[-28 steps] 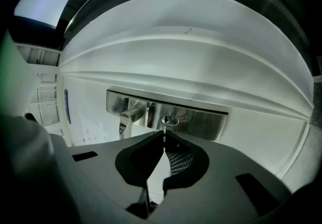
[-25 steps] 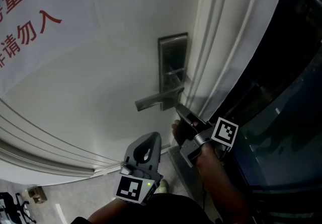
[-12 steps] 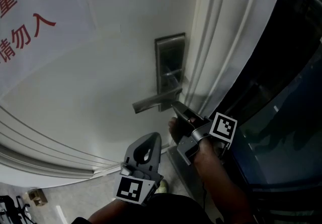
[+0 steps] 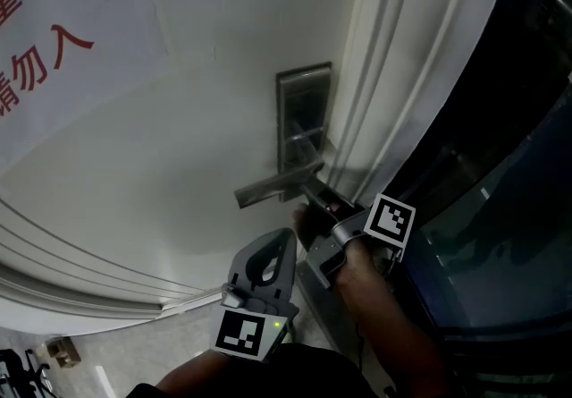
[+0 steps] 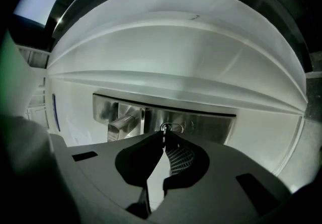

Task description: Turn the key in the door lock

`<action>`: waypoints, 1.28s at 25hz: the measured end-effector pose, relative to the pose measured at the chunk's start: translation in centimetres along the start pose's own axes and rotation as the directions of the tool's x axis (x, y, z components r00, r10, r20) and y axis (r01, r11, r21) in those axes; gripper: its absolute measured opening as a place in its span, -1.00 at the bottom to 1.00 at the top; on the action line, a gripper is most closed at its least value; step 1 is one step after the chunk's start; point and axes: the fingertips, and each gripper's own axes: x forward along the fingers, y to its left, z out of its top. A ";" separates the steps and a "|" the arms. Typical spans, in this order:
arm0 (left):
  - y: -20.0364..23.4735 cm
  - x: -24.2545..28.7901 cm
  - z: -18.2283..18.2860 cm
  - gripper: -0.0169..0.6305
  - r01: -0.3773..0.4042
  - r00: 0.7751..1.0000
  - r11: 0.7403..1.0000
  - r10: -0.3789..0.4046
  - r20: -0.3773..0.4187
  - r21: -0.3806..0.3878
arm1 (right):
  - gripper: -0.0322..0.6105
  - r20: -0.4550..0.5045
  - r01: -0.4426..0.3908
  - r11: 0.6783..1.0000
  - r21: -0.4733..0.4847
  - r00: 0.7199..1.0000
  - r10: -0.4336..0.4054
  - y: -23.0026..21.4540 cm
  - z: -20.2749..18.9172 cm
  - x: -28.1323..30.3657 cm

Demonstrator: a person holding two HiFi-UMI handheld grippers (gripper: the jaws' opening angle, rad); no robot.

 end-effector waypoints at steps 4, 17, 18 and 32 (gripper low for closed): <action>0.0 0.4 0.1 -0.93 -0.001 1.000 1.000 0.001 -0.003 -0.010 | -0.84 -0.005 0.009 1.000 0.007 1.000 -0.009 -0.1 0.1 0.6; -0.7 0.5 0.0 -0.93 0.011 1.000 1.000 -0.011 -0.005 0.000 | -0.81 0.013 -0.058 0.998 0.004 0.998 0.057 -0.2 0.1 0.4; -0.8 0.4 0.0 -0.93 0.013 1.000 1.000 -0.013 -0.006 0.000 | -0.80 0.014 -0.059 0.998 0.006 0.998 0.058 -0.2 0.0 0.2; -3.5 -0.5 0.2 -0.93 0.027 1.000 1.000 -0.027 -0.008 -0.004 | -0.78 -0.056 -0.026 0.984 -0.176 0.998 0.016 -0.6 -2.3 -5.5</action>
